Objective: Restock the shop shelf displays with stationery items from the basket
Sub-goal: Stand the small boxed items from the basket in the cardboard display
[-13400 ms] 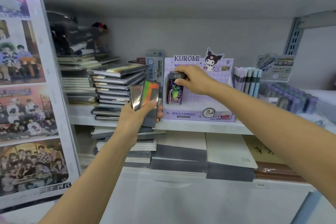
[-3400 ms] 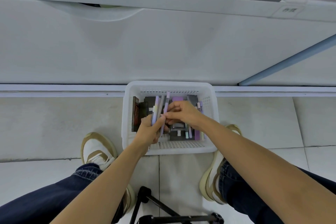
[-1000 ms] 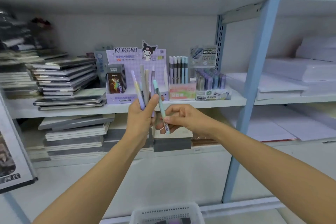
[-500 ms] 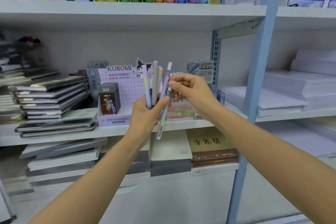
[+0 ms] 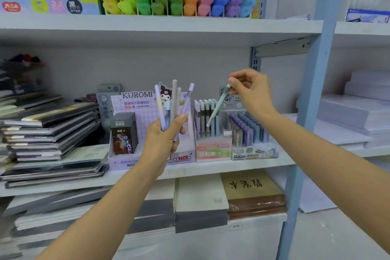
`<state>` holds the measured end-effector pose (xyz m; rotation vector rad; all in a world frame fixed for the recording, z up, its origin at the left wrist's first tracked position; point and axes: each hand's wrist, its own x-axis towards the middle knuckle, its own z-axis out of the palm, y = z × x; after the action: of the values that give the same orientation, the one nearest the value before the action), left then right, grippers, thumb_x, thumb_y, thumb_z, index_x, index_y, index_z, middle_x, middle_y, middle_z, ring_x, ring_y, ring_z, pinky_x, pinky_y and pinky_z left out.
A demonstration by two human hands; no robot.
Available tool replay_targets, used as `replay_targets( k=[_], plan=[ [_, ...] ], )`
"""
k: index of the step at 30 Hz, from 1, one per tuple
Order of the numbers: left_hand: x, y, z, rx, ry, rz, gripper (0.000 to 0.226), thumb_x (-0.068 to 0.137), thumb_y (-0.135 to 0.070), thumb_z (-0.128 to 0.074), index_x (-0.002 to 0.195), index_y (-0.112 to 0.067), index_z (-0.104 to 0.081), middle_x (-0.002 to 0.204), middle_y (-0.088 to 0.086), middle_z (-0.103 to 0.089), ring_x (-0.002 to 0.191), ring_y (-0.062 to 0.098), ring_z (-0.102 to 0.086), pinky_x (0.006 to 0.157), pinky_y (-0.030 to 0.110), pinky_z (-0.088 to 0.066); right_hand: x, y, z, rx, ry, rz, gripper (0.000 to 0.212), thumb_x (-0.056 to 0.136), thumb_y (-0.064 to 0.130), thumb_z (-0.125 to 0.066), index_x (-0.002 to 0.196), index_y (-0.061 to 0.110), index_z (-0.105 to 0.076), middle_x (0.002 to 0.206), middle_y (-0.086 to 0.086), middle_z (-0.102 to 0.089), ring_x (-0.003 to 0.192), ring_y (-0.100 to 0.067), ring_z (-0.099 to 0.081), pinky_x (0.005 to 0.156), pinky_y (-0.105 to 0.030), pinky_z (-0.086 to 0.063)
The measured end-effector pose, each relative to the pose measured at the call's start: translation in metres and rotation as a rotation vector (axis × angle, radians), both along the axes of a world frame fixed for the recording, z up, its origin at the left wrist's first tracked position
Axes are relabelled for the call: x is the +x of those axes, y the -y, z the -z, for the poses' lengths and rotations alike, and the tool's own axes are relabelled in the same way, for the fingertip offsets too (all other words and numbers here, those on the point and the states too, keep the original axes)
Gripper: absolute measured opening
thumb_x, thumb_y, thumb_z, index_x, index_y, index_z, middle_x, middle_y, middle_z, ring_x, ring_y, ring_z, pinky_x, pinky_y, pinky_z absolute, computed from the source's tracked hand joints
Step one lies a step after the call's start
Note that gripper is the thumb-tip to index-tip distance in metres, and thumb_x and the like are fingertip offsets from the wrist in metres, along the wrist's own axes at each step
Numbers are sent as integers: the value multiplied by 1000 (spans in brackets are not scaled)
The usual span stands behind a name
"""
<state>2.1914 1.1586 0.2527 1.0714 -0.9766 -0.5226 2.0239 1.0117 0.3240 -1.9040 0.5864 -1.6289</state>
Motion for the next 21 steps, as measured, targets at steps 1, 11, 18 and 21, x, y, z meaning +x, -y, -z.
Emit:
replay_targets(
  k=[1, 11, 18, 21],
  plan=[
    [2, 2, 1, 9, 2, 8, 24, 91, -33, -62, 91, -10, -69, 54, -9, -55, 40, 7, -30, 36, 17, -27, 5, 4, 5, -8, -30, 5, 6, 90, 6, -65, 91, 11, -67, 81, -6, -68, 69, -14, -68, 70, -27, -59],
    [16, 11, 10, 76, 36, 23, 25, 90, -38, -60, 95, -16, -71, 57, -10, -55, 42, 7, -34, 38, 16, -30, 29, 12, 20, -98, -283, -12, 6, 91, 10, -65, 94, 12, -70, 83, 0, -69, 69, -13, -69, 68, -18, -56],
    [18, 13, 11, 86, 36, 33, 26, 91, -38, -61, 97, -14, -72, 59, -9, -56, 42, 7, -35, 38, 17, -31, 31, 11, 8, -139, -381, -55, 7, 90, 12, -66, 95, 12, -72, 82, -1, -72, 68, -10, -69, 72, -18, -56],
    [18, 12, 11, 87, 37, 34, 26, 90, -37, -61, 98, -14, -71, 59, -9, -56, 42, 7, -35, 38, 17, -30, 34, 11, 10, -152, -435, -60, 6, 90, 11, -66, 94, 12, -71, 78, 2, -70, 61, 1, -65, 66, -12, -52]
  ],
)
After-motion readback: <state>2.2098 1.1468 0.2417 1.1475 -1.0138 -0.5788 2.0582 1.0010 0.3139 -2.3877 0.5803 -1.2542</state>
